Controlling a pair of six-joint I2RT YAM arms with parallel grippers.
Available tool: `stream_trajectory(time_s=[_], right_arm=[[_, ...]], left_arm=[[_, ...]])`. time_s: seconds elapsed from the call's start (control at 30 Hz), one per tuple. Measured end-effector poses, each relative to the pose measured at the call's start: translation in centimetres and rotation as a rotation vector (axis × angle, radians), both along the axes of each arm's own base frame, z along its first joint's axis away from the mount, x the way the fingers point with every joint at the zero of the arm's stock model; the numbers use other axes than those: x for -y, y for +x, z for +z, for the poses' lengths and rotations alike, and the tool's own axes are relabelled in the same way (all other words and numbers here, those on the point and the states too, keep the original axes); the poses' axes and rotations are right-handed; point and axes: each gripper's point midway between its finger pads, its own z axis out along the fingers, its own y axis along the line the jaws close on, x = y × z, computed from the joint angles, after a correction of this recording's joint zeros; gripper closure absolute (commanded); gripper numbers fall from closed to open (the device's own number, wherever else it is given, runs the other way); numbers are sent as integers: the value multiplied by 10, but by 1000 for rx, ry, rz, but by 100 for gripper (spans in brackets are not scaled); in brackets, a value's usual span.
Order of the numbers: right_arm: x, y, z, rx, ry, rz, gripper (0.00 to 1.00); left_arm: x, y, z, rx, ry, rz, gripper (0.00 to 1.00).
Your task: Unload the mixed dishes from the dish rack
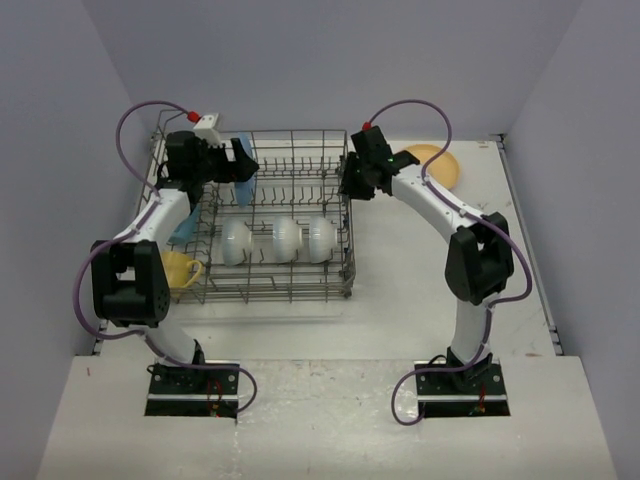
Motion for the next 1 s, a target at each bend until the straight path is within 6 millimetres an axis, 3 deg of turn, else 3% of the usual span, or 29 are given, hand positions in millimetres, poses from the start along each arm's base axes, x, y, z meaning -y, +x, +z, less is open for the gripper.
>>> stream_trajectory(time_s=[0.03, 0.07, 0.1, 0.17, 0.2, 0.23, 0.3, 0.37, 0.63, 0.77, 0.87, 1.0], right_arm=[[-1, -2, -4, -11, -5, 2, 72], [-2, -3, -6, -18, -8, 1, 85], [-2, -3, -8, -22, -13, -2, 90], [-1, -4, -10, -31, -14, -13, 98], [-1, -4, -11, -31, -15, -14, 99], [-1, -4, -11, -30, -17, -15, 100], [-1, -4, -11, -30, -16, -15, 100], [-1, -4, -11, -30, -16, -16, 100], [-1, -4, -11, -31, -17, -18, 100], [-1, -4, -11, -32, -17, -19, 100], [-1, -4, -12, -33, -16, -20, 100], [-1, -3, -12, -37, -16, -20, 100]], left_arm=[[0, 0, -2, -5, 0, 0, 25], [0, 0, -3, -7, -2, 0, 30], [0, 0, -3, -9, -4, 0, 42], [2, 0, -2, -7, -8, -7, 51], [2, 0, -1, -6, -10, -10, 56], [3, 0, -1, -6, -13, -14, 68], [4, 0, 0, -7, -20, -18, 78], [6, 0, 1, -11, -32, -22, 99], [7, -1, 5, -37, -86, 6, 100], [9, -5, 26, -3, -110, 2, 100], [10, -5, 54, 47, -130, 4, 100], [17, -6, 127, 224, -147, -52, 100]])
